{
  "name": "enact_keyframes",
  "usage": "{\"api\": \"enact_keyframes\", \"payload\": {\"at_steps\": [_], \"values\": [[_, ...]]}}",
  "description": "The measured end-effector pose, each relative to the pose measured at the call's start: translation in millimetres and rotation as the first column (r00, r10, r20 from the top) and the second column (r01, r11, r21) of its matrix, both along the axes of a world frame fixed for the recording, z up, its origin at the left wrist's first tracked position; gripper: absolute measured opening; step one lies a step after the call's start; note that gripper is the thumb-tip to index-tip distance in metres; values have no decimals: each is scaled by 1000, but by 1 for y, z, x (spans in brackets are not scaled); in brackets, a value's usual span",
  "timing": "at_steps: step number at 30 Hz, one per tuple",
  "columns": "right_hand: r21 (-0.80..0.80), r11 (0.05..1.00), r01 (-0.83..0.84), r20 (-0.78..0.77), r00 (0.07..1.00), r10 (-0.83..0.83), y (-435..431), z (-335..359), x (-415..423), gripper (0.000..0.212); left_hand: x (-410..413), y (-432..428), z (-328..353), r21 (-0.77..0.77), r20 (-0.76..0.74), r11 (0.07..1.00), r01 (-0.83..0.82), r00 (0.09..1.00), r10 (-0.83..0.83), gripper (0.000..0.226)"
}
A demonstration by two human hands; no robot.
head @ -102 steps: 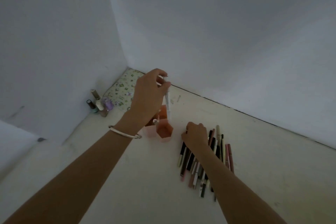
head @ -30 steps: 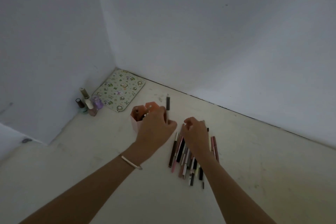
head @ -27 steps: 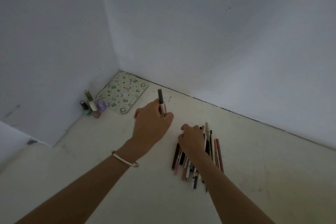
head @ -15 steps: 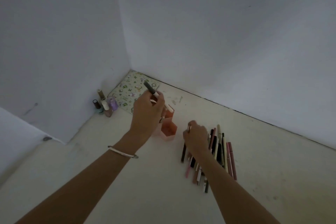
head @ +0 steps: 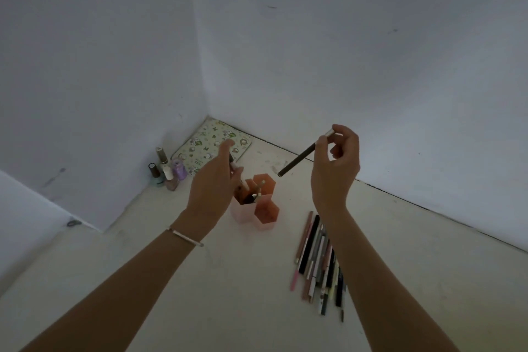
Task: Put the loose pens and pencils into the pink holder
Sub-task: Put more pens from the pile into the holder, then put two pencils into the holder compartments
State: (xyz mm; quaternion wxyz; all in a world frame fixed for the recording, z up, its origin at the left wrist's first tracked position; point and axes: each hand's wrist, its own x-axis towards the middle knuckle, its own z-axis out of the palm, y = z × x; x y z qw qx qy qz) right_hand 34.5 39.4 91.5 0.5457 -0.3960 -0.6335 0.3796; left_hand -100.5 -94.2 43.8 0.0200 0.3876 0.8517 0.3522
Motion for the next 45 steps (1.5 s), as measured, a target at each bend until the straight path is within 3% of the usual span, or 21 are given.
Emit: {"api": "enact_keyframes", "payload": {"at_steps": [4,6,8,11,16,18,21,23,26,28,30,39,45], "values": [[-13,999,-42,8,999,42,-14,-12,-6,21,6,-3,-19,-152,-211,979,133,964,-164,22],[-9,996,-85,20,996,85,-21,-18,-10,22,6,-5,-22,-80,-200,984,161,964,-175,31],[32,988,-148,75,986,146,-31,-24,-16,23,4,-7,-19,53,-132,995,88,988,-80,36],[84,963,-257,247,942,229,-43,-39,-22,25,-1,-6,-8,211,27,977,-9,1000,4,31],[221,881,-419,573,786,231,-50,-66,-14,9,13,14,27,349,38,937,7,999,-22,26],[224,899,-377,552,809,202,-45,-67,-1,15,30,27,41,404,27,914,36,998,-51,26],[201,965,-167,421,905,69,-21,-55,26,28,64,50,55,444,-1,888,122,991,-136,24],[152,988,-38,360,933,-19,1,-45,48,31,90,70,47,338,62,922,188,973,-221,16],[64,994,87,316,943,-103,26,-38,83,31,122,93,5,-74,294,957,281,923,-248,18],[12,991,136,309,942,-133,33,-42,103,30,135,94,-33,-357,261,871,336,932,-253,22],[-11,987,158,322,935,-146,36,-50,120,29,141,89,-62,-502,219,801,325,944,-246,24],[-65,987,147,405,908,-108,30,-77,151,26,143,90,-98,-579,284,783,228,956,-69,20],[-136,986,98,432,901,-30,26,-82,146,25,153,91,-98,-581,234,785,216,968,-93,20]]}}
